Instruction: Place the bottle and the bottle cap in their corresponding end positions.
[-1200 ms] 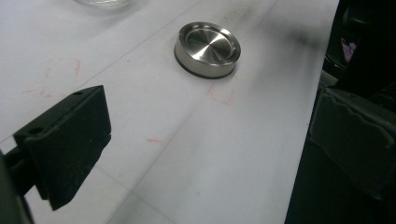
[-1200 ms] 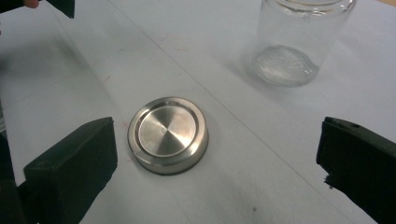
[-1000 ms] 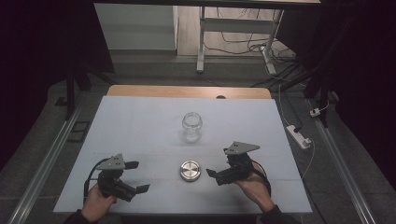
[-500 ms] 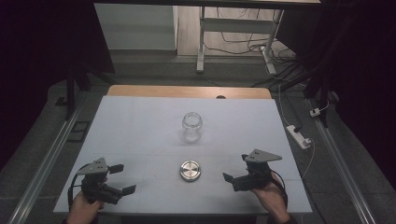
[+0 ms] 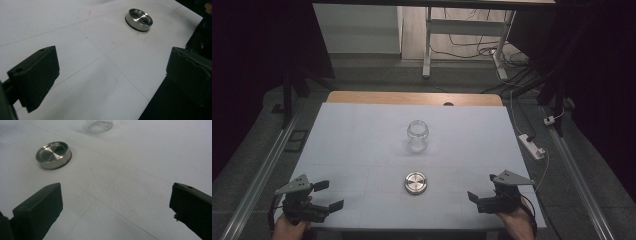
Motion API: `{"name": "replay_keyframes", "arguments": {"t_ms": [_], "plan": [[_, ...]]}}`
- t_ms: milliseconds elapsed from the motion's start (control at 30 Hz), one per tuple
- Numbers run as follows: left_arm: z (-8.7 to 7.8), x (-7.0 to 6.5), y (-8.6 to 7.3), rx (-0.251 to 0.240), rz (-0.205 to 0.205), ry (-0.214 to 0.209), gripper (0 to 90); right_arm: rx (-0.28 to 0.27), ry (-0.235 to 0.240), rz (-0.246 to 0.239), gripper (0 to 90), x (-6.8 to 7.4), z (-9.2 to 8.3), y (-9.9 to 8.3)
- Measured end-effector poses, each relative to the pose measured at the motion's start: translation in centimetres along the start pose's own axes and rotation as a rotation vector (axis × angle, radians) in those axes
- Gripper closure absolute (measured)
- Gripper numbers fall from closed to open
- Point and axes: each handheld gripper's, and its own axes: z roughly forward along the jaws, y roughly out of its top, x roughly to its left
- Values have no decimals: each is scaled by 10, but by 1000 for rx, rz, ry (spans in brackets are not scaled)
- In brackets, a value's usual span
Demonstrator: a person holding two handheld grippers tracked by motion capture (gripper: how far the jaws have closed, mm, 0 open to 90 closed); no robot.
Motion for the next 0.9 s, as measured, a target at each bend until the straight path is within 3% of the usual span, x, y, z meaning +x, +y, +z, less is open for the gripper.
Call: {"name": "replay_keyframes", "arguments": {"t_ms": [367, 733, 900], "plan": [[-7, 1, -11, 28, -20, 46, 0, 34, -49, 41, 0, -8, -14, -22], [-9, -2, -18, 93, -13, 116, 0, 83, -75, 65, 0, -9, -22, -34], [-8, -1, -17, 105, -15, 115, 0, 90, -78, 75, 0, -10, -22, -35]]}}
